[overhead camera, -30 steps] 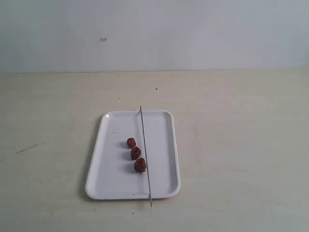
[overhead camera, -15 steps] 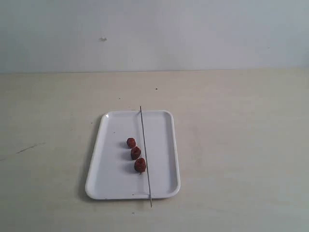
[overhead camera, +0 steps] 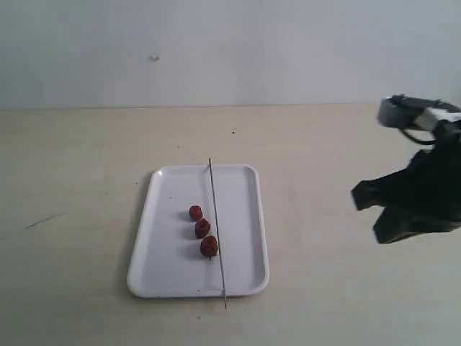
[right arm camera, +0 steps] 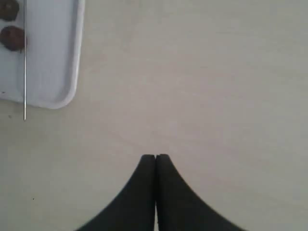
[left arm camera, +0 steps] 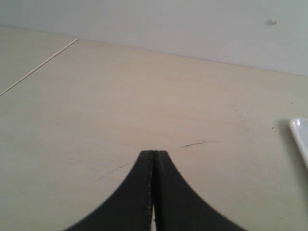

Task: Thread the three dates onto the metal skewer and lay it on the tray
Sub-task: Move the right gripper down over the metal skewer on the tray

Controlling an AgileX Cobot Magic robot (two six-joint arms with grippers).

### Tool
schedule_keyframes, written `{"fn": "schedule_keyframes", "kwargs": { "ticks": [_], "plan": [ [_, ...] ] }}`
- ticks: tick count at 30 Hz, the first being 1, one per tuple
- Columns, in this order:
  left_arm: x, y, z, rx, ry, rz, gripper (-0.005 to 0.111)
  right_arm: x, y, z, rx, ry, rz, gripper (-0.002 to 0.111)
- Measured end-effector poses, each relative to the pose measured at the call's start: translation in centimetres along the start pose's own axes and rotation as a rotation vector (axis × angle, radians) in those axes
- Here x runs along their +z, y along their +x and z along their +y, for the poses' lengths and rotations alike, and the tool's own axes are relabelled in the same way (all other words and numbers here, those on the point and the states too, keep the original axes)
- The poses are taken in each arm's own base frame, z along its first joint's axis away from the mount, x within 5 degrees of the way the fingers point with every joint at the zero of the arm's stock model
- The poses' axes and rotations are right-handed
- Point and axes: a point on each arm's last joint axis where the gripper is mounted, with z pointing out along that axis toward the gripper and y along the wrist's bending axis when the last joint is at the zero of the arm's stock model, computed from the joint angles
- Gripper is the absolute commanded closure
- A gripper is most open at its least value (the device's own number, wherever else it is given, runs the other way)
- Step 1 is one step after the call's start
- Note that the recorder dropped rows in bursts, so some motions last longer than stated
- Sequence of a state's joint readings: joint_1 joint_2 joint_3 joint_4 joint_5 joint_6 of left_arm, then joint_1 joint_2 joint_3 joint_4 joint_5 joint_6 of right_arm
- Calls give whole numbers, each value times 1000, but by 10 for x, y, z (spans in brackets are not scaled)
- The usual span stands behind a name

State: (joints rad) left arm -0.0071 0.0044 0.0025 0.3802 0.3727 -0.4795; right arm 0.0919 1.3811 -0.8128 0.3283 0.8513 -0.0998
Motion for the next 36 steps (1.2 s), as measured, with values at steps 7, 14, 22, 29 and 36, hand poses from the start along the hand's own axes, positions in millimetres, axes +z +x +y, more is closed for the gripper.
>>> {"fn": "schedule_keyframes", "kwargs": {
  "ticks": [7, 14, 22, 29, 36],
  "plan": [
    [0, 0, 0, 0, 0, 0, 107, 40, -6, 60, -140, -37, 115, 108],
    [0, 0, 0, 0, 0, 0, 107, 59, -19, 95, -190, 39, 209, 108],
    [0, 0, 0, 0, 0, 0, 107, 75, -32, 135, -271, 99, 102, 108],
    [0, 0, 0, 0, 0, 0, 107, 78, -32, 151, -279, 84, 85, 108],
    [0, 0, 0, 0, 0, 0, 107, 105, -31, 150, -234, 96, 128, 106]
  ]
}}
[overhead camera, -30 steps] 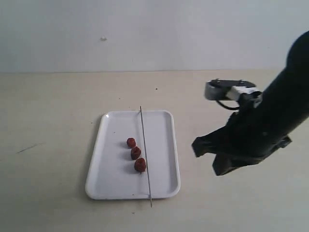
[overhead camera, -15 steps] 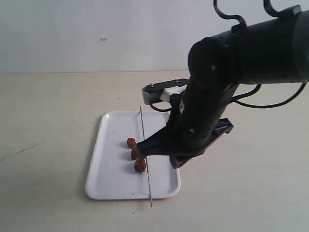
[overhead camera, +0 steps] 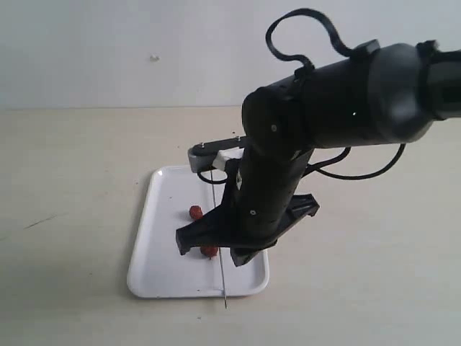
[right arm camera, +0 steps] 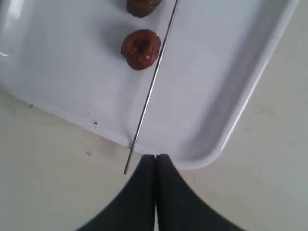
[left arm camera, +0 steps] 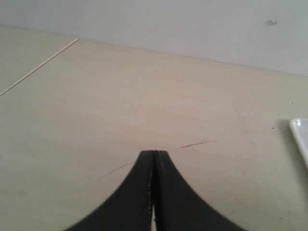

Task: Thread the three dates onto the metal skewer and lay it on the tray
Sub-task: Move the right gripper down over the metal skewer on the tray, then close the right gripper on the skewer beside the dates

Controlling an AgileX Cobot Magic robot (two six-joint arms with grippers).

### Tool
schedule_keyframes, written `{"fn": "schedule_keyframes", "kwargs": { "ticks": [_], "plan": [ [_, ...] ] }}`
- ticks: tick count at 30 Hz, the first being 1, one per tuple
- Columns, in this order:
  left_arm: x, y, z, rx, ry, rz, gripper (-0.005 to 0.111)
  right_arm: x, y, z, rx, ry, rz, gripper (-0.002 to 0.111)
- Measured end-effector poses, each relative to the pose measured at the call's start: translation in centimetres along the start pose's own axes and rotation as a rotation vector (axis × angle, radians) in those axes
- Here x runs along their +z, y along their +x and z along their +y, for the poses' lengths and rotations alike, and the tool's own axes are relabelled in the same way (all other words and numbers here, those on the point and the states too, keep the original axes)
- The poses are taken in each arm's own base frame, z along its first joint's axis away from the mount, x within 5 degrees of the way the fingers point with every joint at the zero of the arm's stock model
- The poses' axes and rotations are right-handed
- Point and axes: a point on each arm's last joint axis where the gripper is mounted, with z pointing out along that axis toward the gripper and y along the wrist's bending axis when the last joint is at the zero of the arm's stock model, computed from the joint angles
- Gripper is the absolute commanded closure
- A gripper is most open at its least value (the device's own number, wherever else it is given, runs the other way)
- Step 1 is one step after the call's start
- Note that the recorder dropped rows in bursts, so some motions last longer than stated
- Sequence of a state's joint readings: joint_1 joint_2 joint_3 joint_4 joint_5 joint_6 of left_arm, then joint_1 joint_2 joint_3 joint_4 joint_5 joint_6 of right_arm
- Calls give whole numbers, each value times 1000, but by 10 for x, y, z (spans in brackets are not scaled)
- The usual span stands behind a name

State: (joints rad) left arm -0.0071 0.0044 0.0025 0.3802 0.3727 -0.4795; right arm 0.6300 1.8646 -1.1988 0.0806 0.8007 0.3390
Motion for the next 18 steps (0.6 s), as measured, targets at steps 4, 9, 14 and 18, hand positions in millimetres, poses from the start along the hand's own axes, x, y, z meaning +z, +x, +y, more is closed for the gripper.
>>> {"fn": "schedule_keyframes", "kwargs": {
  "ticks": [4, 9, 14, 18],
  "plan": [
    [0, 0, 0, 0, 0, 0, 107, 20, -2, 0, 8, 6, 21, 95],
    [0, 0, 0, 0, 0, 0, 107, 29, -6, 0, 4, 2, -8, 79],
    [0, 0, 0, 0, 0, 0, 107, 29, -7, 0, 4, -2, -19, 71],
    [0, 0, 0, 0, 0, 0, 107, 31, -6, 1, 35, -4, -14, 70]
  ]
}}
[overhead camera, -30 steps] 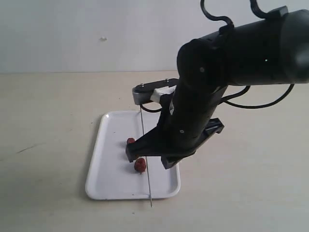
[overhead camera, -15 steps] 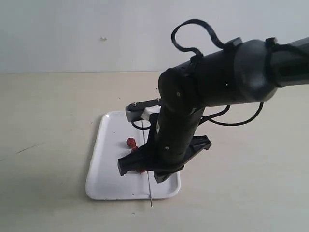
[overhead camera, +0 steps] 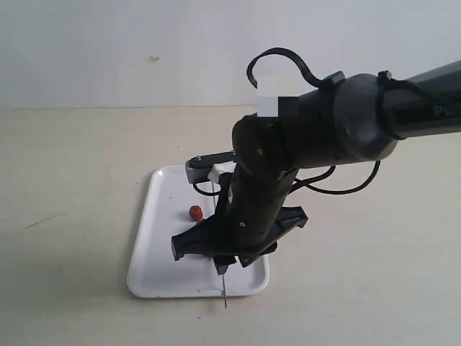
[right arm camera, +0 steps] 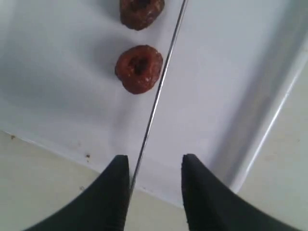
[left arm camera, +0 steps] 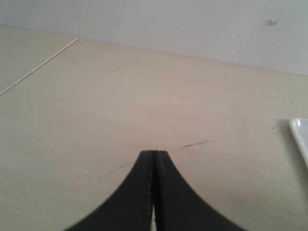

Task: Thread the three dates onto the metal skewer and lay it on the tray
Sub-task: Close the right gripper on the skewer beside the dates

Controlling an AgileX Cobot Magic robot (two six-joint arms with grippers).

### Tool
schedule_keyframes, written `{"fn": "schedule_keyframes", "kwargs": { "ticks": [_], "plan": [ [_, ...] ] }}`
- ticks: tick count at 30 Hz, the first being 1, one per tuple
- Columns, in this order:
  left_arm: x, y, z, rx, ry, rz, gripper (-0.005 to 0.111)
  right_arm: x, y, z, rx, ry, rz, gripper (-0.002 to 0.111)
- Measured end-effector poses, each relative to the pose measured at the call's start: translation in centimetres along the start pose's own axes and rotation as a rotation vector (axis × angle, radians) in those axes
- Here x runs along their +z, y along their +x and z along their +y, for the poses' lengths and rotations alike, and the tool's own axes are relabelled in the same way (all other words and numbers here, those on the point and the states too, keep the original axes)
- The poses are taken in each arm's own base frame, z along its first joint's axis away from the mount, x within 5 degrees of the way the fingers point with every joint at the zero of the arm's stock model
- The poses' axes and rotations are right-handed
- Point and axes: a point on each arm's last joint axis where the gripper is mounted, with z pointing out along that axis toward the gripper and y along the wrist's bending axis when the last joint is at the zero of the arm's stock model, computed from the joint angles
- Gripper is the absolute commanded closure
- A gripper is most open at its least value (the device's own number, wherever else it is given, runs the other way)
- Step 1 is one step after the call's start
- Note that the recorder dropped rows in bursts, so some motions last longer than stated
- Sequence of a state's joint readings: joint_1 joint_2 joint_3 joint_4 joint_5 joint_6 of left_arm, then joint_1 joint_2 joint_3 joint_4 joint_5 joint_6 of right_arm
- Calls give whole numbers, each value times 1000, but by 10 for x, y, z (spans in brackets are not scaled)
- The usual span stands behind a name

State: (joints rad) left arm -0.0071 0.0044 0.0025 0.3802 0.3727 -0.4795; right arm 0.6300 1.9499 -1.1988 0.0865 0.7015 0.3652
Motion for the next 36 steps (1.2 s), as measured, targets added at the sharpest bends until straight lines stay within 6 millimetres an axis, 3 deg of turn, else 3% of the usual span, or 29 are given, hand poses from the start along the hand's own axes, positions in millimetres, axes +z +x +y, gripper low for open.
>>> {"fn": "schedule_keyframes", "kwargs": {
  "ticks": [7, 21, 29, 36],
  "plan": [
    [0, 0, 0, 0, 0, 0, 107, 18, 0, -1, 52, 10, 22, 70],
    [0, 0, 0, 0, 0, 0, 107, 30, -4, 0, 114, -5, -15, 70],
    [0, 0, 0, 0, 0, 0, 107, 33, -6, -3, 147, 22, -40, 81],
    [0, 0, 0, 0, 0, 0, 107, 32, -6, -4, 147, 33, -44, 82]
  ]
}}
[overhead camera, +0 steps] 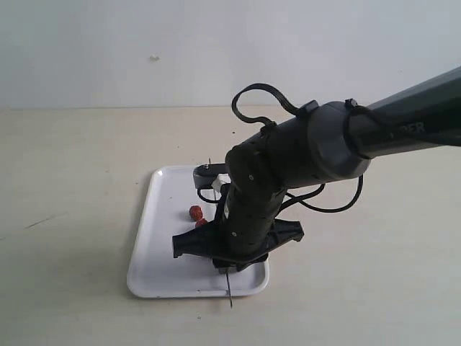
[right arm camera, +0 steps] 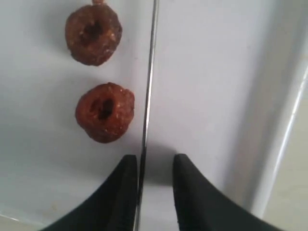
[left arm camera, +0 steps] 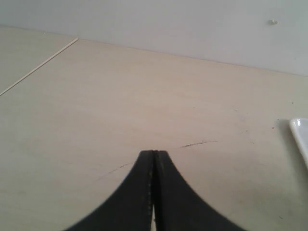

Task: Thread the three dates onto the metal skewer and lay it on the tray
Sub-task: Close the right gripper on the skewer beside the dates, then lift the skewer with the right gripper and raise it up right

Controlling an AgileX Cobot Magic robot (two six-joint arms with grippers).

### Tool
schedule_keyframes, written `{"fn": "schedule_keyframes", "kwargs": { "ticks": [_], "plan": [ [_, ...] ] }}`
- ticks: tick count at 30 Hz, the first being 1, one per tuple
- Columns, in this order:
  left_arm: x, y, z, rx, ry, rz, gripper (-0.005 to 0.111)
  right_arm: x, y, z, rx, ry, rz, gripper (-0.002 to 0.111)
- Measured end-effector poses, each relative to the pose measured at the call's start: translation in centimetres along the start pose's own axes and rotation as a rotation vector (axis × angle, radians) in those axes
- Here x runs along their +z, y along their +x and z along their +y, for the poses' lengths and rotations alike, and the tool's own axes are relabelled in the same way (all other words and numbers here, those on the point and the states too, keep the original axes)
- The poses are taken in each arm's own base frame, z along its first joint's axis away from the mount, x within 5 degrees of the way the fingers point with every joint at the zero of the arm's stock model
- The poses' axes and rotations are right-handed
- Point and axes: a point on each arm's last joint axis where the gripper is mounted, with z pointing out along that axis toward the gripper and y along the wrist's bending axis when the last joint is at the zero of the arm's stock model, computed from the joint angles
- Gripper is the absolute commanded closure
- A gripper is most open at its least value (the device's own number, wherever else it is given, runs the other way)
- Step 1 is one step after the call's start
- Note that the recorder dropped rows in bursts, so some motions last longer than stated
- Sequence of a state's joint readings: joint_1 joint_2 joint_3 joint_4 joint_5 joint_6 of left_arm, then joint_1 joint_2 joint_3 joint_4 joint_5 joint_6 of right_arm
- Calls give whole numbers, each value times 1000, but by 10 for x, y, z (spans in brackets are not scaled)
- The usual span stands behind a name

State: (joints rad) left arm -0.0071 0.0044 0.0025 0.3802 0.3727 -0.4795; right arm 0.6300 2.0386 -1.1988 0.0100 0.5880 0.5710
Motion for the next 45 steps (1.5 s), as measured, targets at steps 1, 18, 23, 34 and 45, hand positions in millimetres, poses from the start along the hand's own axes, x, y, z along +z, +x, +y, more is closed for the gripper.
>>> {"fn": "schedule_keyframes", "kwargs": {
  "ticks": [1, 18, 23, 34, 45],
  "plan": [
    [0, 0, 0, 0, 0, 0, 107, 0, 0, 0, 0, 0, 0, 84],
    [0, 0, 0, 0, 0, 0, 107, 0, 0, 0, 49, 3, 2, 108],
    [0, 0, 0, 0, 0, 0, 107, 0, 0, 0, 69, 3, 2, 108],
    [0, 0, 0, 0, 0, 0, 107, -32, -4, 2, 67, -27, -48, 108],
    [0, 0, 0, 0, 0, 0, 107, -112, 12, -22, -67, 106, -92, 108]
  ]
}}
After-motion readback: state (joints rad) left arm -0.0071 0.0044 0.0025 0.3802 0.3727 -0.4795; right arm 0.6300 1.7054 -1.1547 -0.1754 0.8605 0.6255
